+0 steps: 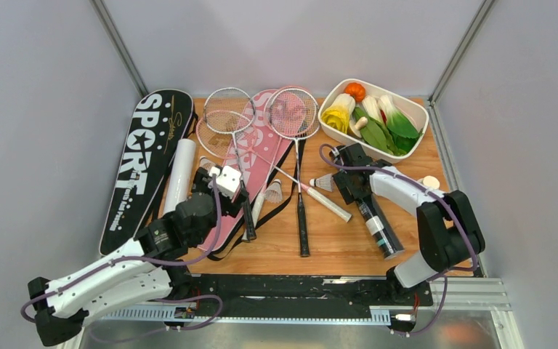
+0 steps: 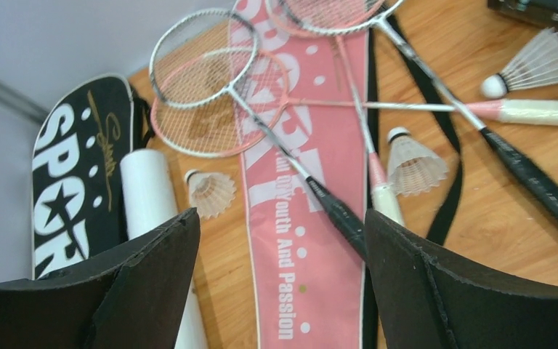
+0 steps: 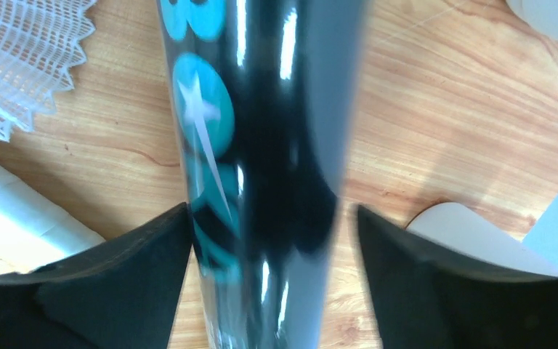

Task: Pack up the badminton gear
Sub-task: Place the shuttle tube at the center of the board, then open the lid of the shuttle tube.

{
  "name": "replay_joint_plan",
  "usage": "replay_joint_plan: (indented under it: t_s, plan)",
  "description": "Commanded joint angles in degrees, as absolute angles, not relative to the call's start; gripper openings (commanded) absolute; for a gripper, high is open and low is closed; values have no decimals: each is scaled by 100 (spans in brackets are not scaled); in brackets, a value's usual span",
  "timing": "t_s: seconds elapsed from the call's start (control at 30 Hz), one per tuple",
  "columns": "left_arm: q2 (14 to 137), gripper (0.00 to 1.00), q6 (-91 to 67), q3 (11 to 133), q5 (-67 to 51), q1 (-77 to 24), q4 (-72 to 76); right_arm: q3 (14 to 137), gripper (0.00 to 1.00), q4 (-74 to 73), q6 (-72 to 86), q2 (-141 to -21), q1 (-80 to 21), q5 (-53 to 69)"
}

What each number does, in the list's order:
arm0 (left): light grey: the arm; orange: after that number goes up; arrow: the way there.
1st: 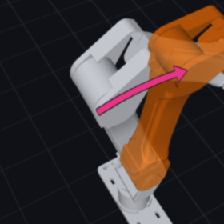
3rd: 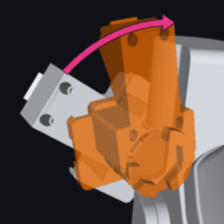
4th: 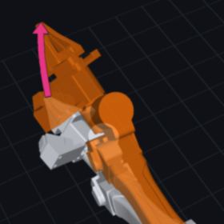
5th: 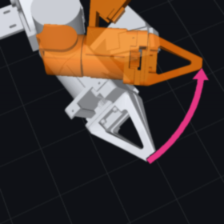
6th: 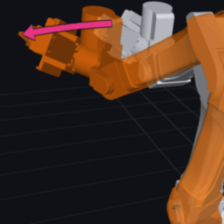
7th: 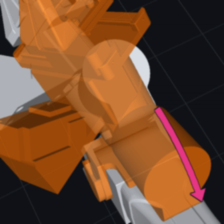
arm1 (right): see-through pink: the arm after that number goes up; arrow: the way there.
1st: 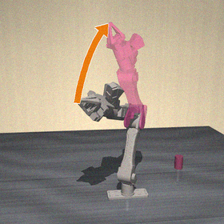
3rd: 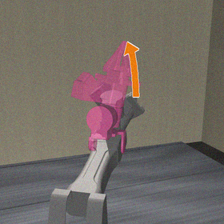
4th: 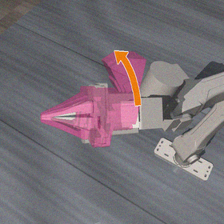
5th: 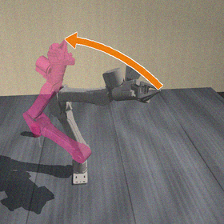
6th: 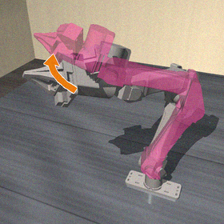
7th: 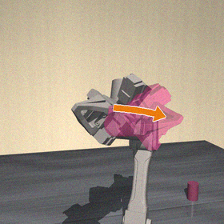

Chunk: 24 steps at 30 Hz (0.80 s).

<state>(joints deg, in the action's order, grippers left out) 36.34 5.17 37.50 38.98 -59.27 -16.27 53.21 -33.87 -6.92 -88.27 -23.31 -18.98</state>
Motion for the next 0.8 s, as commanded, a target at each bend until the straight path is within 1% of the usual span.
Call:
replay_joint_plan:
  t_s: [0.0,0.03,0.07,0.1,0.13,0.23,0.33,0.53,0.67,0.77]
  plan:
    - [4024,89,-99,4167,3214,-4858,-2044,5690,91,-3504,-679,-8540,-2356,-1976]
    - [4120,88,-306,4254,2938,-4556,-2223,5767,92,-3553,-657,-8446,-2391,-1974]
    - [4169,88,-399,4311,2453,-3934,-2320,5847,94,-3608,-651,-8347,-2424,-1924]
    - [4296,88,-491,4407,2286,-3654,-2465,5940,94,-3657,-654,-8245,-2477,-1888]
    - [4372,88,-500,4445,2120,-3148,-2529,6042,94,-3705,-628,-8146,-2529,-1827]
    - [4803,88,-473,4574,2263,-2453,-2570,6249,94,-3684,-373,-7769,-2667,-1405]
    - [5245,88,-364,4565,2380,-1740,-2412,6281,94,-3396,-50,-7411,-2775,-1432]
    - [6495,89,-214,4811,1937,-870,-2599,6431,96,-3341,430,-7254,-2878,-1376]
    - [7062,89,-152,4943,1568,-458,-2673,6478,97,-3337,587,-7166,-2873,-1059]
    - [7433,89,-18,5040,1082,-240,-2588,6487,97,-3320,645,-6977,-2878,-690]
